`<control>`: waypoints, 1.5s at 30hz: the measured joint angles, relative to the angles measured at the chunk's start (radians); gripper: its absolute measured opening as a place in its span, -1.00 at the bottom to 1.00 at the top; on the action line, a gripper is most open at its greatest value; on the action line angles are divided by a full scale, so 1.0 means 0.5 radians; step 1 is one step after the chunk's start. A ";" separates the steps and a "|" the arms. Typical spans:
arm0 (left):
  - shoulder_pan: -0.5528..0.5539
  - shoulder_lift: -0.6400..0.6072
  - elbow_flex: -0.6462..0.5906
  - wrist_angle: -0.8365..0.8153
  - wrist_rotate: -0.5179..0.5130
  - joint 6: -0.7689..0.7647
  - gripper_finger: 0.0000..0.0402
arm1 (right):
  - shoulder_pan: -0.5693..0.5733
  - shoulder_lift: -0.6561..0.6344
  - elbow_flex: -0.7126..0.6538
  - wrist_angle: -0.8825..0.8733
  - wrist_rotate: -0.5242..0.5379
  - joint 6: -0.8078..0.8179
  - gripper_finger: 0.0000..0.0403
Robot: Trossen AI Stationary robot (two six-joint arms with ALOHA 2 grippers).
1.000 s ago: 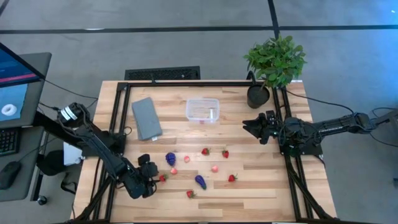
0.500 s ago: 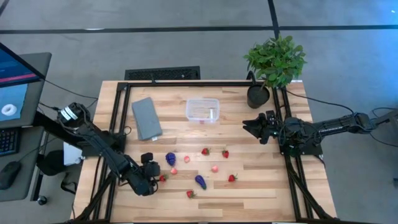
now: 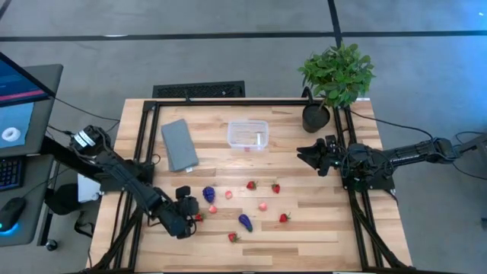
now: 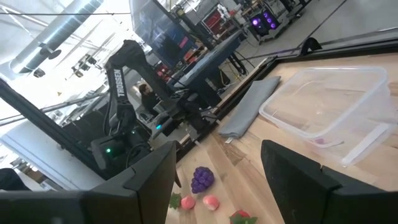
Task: Pick and placing Produce into tupperware
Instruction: Put the strawberry into the transparent bin
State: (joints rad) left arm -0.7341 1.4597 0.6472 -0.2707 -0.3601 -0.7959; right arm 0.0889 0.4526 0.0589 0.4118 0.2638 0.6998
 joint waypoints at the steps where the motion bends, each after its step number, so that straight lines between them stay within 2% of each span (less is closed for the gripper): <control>1: 0.006 0.000 0.000 0.000 0.018 0.017 -0.01 | 0.000 -0.001 0.000 0.000 0.000 0.000 0.29; 13: 0.037 -0.001 0.000 0.002 0.137 0.067 -0.03 | 0.000 0.000 0.000 0.000 0.000 0.000 0.29; 21: 0.061 0.006 0.000 0.038 0.143 0.068 -0.07 | 0.000 0.000 0.000 0.000 0.000 0.000 0.29; 28: 0.120 0.184 0.002 0.280 0.322 0.148 -0.07 | 0.001 -0.001 0.000 0.002 0.000 0.028 0.29; 39: 0.120 0.243 0.003 0.338 0.311 0.102 -0.08 | -0.001 0.000 -0.001 0.000 -0.001 0.068 0.29; 45: 0.122 0.242 0.003 0.339 0.316 0.085 -0.23 | -0.004 0.000 -0.001 -0.001 -0.001 0.067 0.29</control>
State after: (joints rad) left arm -0.6731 1.5806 0.6487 -0.1013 -0.2020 -0.7534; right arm 0.0868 0.4526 0.0586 0.4114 0.2634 0.7334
